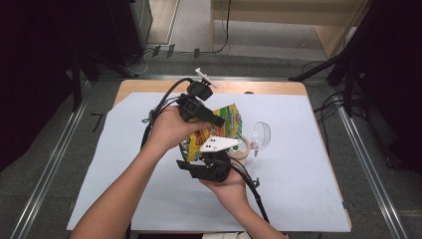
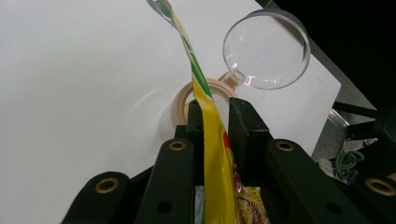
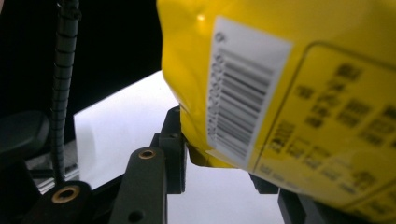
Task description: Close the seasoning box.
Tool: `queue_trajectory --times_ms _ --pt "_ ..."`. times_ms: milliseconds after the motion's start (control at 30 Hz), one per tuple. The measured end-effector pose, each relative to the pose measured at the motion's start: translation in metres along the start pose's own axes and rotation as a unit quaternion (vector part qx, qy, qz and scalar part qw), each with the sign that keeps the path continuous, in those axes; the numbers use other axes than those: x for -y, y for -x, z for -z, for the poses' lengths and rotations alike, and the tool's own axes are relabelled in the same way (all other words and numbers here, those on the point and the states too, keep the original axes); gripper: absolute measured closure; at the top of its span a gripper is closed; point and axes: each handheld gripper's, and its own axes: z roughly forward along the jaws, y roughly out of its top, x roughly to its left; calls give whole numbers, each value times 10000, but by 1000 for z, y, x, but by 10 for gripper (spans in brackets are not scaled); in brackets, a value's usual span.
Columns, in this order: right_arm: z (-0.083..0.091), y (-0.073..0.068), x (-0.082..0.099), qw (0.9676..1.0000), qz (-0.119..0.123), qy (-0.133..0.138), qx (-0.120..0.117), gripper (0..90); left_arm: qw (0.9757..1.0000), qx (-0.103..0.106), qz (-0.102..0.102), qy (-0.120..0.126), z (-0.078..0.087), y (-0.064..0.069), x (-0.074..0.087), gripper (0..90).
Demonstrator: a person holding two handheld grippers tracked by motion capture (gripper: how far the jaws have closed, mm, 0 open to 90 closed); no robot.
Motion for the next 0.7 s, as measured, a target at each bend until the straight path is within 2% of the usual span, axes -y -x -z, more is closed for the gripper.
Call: queue_trajectory --times_ms 700 --pt "2 -3 -2 9999 109 13 43 628 10000 -42 48 13 1 -4 1 788"
